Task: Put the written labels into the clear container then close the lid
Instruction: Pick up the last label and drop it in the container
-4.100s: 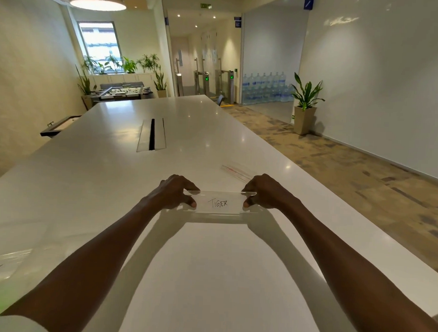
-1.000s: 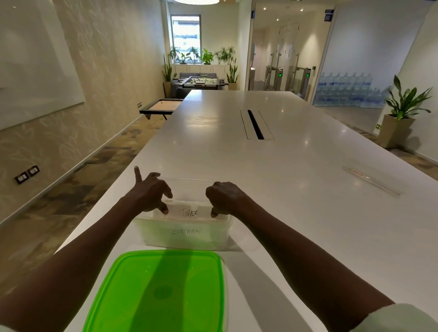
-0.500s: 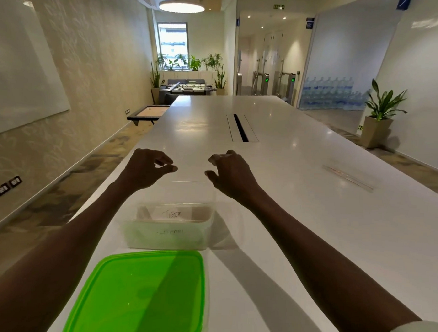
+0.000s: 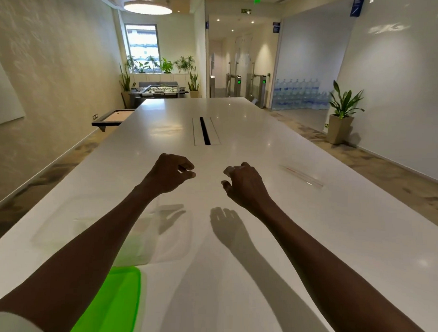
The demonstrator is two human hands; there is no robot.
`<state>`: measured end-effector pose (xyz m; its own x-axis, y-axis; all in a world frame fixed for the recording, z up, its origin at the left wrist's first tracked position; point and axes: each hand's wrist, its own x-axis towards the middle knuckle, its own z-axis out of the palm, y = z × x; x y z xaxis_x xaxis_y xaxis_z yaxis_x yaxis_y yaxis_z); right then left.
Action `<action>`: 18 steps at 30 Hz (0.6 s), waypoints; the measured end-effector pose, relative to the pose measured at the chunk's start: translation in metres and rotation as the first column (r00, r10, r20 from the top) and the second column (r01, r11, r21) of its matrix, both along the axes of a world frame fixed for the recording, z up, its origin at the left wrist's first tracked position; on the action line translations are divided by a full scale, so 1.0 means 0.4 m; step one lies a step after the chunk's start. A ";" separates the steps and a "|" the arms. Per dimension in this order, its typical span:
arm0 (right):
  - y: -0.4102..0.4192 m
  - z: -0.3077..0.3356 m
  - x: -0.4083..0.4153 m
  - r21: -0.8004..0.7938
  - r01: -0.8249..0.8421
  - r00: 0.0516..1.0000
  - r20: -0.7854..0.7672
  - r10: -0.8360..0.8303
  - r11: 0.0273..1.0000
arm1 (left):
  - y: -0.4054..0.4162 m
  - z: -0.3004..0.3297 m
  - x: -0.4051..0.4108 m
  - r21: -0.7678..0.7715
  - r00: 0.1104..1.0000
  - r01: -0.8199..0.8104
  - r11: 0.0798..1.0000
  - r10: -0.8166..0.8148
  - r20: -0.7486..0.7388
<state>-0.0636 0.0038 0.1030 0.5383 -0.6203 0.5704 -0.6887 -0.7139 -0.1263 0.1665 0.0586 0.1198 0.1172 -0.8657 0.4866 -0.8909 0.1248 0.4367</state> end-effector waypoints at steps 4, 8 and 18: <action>-0.070 -0.009 -0.102 0.014 0.045 0.999 -0.012 -0.045 0.999 | -0.084 -0.010 -0.098 0.036 0.999 0.037 0.999 -0.037 -0.012; -0.135 -0.017 -0.191 0.030 0.079 0.997 -0.021 -0.078 0.996 | -0.163 -0.014 -0.190 0.045 0.998 0.060 0.997 -0.059 -0.020; -0.282 -0.048 -0.363 0.070 0.157 0.986 -0.061 -0.153 0.985 | -0.321 -0.047 -0.373 0.101 0.994 0.107 0.989 -0.109 0.014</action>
